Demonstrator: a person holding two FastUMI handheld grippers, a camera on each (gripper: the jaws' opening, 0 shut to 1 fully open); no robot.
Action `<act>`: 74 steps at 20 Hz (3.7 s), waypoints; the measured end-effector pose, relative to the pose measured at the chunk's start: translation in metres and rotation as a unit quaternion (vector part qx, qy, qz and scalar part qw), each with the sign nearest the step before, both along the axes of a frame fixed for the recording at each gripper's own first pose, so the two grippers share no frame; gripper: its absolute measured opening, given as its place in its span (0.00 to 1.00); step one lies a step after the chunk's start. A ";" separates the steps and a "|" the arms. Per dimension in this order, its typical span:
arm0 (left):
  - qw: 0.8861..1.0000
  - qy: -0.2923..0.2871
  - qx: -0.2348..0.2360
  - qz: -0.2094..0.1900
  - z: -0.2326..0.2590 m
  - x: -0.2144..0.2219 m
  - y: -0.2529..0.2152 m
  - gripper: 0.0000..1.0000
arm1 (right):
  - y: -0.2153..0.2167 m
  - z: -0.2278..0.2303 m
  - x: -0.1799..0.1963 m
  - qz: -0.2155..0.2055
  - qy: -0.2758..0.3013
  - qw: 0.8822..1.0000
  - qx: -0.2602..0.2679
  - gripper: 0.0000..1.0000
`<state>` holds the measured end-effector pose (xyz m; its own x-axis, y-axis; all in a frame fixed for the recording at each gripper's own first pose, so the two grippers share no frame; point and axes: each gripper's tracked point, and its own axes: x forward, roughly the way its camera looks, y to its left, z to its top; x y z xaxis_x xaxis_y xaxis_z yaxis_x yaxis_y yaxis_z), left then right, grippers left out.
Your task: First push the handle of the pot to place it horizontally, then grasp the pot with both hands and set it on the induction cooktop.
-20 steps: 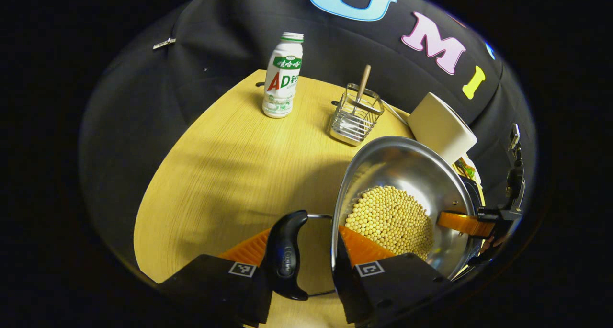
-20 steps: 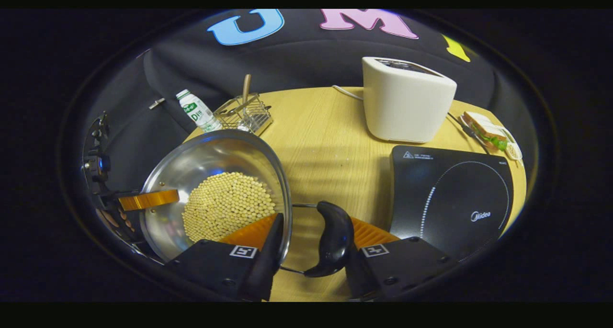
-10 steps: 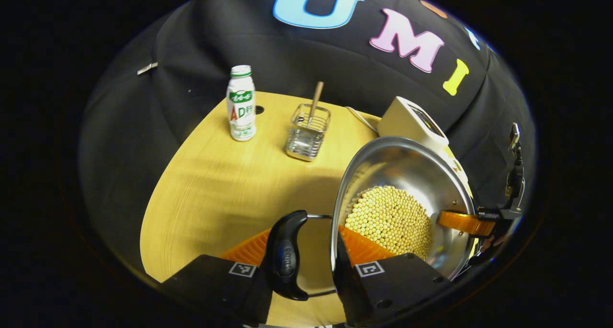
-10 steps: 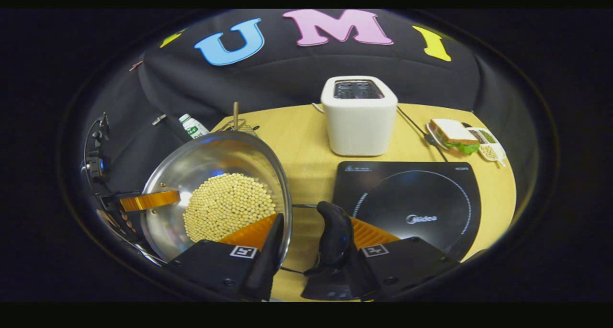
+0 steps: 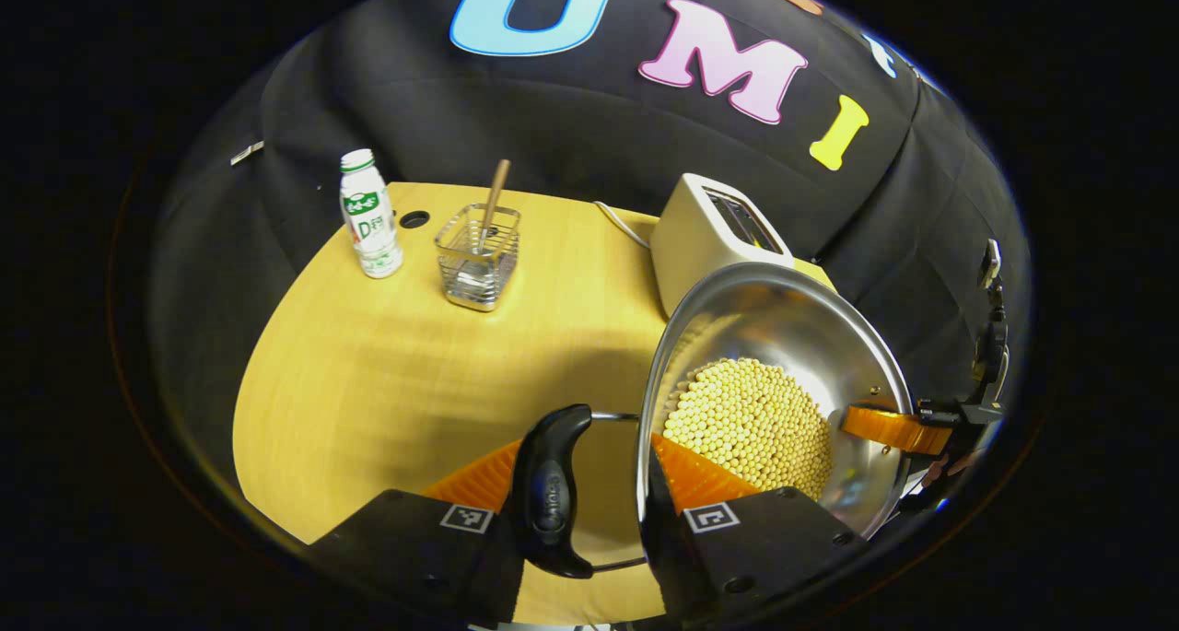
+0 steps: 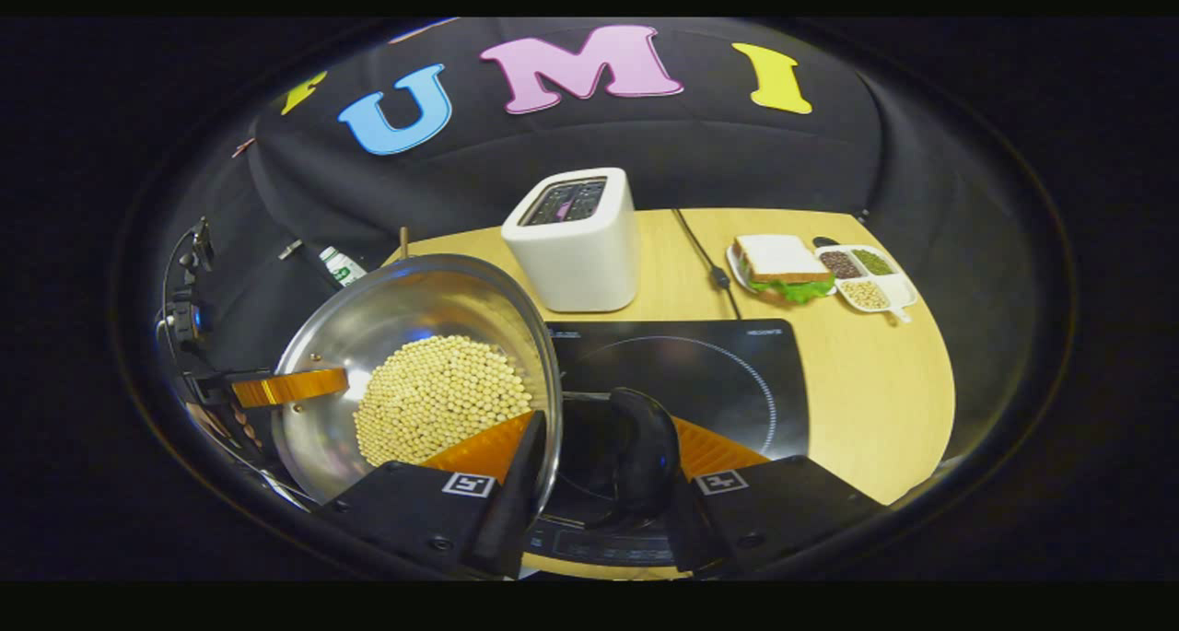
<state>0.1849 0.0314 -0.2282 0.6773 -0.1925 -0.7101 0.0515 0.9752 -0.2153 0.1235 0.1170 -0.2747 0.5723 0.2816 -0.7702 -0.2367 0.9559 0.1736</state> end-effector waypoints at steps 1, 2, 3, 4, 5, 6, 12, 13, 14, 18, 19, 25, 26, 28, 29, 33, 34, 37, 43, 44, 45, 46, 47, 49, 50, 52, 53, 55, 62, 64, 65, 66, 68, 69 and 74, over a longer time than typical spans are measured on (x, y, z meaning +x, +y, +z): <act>1.000 -0.001 -0.001 -0.002 0.000 0.003 -0.010 0.60 | -0.010 0.002 0.003 -0.001 0.000 1.000 -0.002 0.64; 1.000 -0.001 -0.001 -0.004 0.001 0.004 -0.020 0.60 | -0.020 0.003 0.005 -0.003 -0.001 1.000 -0.002 0.63; 1.000 -0.001 -0.001 -0.005 0.001 0.005 -0.029 0.60 | -0.029 0.003 0.007 -0.005 0.000 1.000 -0.002 0.63; 1.000 0.000 0.000 -0.006 0.002 0.006 -0.039 0.60 | -0.037 0.003 0.008 -0.006 0.001 1.000 -0.001 0.63; 1.000 0.001 0.001 -0.007 0.001 0.007 -0.047 0.60 | -0.045 0.002 0.010 -0.007 0.003 1.000 -0.001 0.59; 1.000 0.001 0.002 -0.007 0.001 0.009 -0.054 0.60 | -0.052 0.001 0.011 -0.008 0.004 1.000 0.000 0.63; 1.000 -0.004 0.005 -0.002 -0.004 0.014 -0.095 0.60 | -0.093 -0.007 0.023 -0.010 0.009 1.000 0.003 0.63; 1.000 -0.005 0.003 -0.003 -0.007 0.015 -0.102 0.60 | -0.100 -0.008 0.025 -0.012 0.008 1.000 0.002 0.63; 1.000 -0.004 0.002 -0.004 -0.009 0.017 -0.108 0.60 | -0.106 -0.010 0.026 -0.014 0.008 1.000 0.001 0.63; 1.000 -0.001 0.001 -0.010 -0.024 0.027 -0.130 0.60 | -0.132 -0.023 0.031 -0.025 0.018 1.000 -0.003 0.63; 1.000 0.000 0.001 -0.011 -0.028 0.028 -0.135 0.60 | -0.137 -0.026 0.033 -0.026 0.019 0.999 -0.005 0.63; 1.000 0.004 0.001 -0.012 -0.043 0.040 -0.146 0.60 | -0.147 -0.042 0.046 -0.030 0.031 0.999 -0.010 0.63; 1.000 0.004 0.001 -0.012 -0.045 0.043 -0.146 0.60 | -0.147 -0.044 0.048 -0.031 0.031 0.999 -0.011 0.63; 1.000 0.006 0.000 -0.011 -0.049 0.048 -0.146 0.60 | -0.146 -0.048 0.052 -0.031 0.031 0.999 -0.013 0.63; 1.000 0.009 -0.001 -0.011 -0.051 0.048 -0.146 0.60 | -0.146 -0.049 0.053 -0.032 0.031 0.999 -0.014 0.63; 1.000 0.014 -0.003 -0.009 -0.061 0.050 -0.144 0.60 | -0.145 -0.058 0.055 -0.029 0.035 0.999 -0.018 0.64; 1.000 0.019 -0.003 -0.009 -0.066 0.050 -0.144 0.60 | -0.146 -0.063 0.056 -0.030 0.040 0.999 -0.019 0.59; 1.000 0.017 -0.005 -0.009 -0.072 0.049 -0.145 0.60 | -0.147 -0.068 0.055 -0.035 0.041 0.998 -0.014 0.64; 1.000 0.017 -0.008 -0.009 -0.074 0.051 -0.144 0.61 | -0.146 -0.069 0.059 -0.031 0.037 0.999 -0.011 0.64; 1.000 0.017 -0.007 -0.010 -0.075 0.050 -0.144 0.62 | -0.147 -0.070 0.059 -0.031 0.038 0.999 -0.010 0.64; 1.000 0.018 -0.007 -0.010 -0.075 0.050 -0.144 0.62 | -0.146 -0.069 0.059 -0.031 0.039 0.999 -0.009 0.64; 1.000 0.019 -0.006 -0.011 -0.076 0.050 -0.143 0.63 | -0.146 -0.068 0.059 -0.030 0.038 0.999 -0.008 0.64; 1.000 0.020 -0.006 -0.011 -0.076 0.050 -0.143 0.63 | -0.146 -0.068 0.058 -0.029 0.037 0.999 -0.009 0.64; 1.000 0.018 -0.003 -0.010 -0.076 0.050 -0.143 0.63 | -0.146 -0.068 0.060 -0.028 0.035 0.999 -0.009 0.65; 1.000 0.017 -0.004 -0.008 -0.076 0.050 -0.143 0.64 | -0.146 -0.068 0.060 -0.028 0.034 0.999 -0.008 0.65; 1.000 0.018 -0.006 -0.005 -0.076 0.048 -0.143 0.64 | -0.146 -0.068 0.060 -0.029 0.035 0.999 -0.005 0.65; 1.000 0.019 -0.004 -0.006 -0.075 0.049 -0.143 0.64 | -0.146 -0.067 0.060 -0.029 0.035 0.999 -0.005 0.65; 1.000 0.024 -0.001 -0.007 -0.077 0.048 -0.142 0.64 | -0.146 -0.067 0.060 -0.031 0.035 0.999 -0.008 0.65; 0.999 0.029 0.039 0.006 -0.074 0.047 -0.132 0.82 | -0.153 -0.058 0.058 -0.037 0.019 0.999 -0.034 0.70; 0.998 0.017 0.057 0.010 -0.064 0.047 -0.124 0.97 | -0.158 -0.044 0.058 -0.048 -0.002 0.998 -0.036 0.89; 0.999 0.010 0.051 0.012 -0.056 0.046 -0.125 0.98 | -0.161 -0.034 0.057 -0.056 -0.014 0.998 -0.037 1.00; 0.999 0.004 0.039 0.013 -0.047 0.042 -0.128 0.96 | -0.163 -0.025 0.056 -0.064 -0.025 0.997 -0.036 0.99; 0.999 -0.018 0.027 0.012 -0.022 0.034 -0.129 0.96 | -0.166 -0.002 0.051 -0.080 -0.051 0.995 -0.033 0.99; 0.999 -0.031 0.031 0.010 -0.009 0.031 -0.126 0.96 | -0.166 0.010 0.050 -0.085 -0.066 0.994 -0.032 0.99; 0.990 -0.113 0.082 -0.005 0.060 0.010 -0.106 0.96 | -0.167 0.074 0.029 -0.103 -0.143 0.984 -0.041 0.99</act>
<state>0.1950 -0.0741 -0.1680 0.8211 -0.0948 -0.5629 0.0909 0.9952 -0.0351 0.1529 -0.0504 -0.2007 0.8070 0.0807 -0.5851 -0.0642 0.9967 0.0490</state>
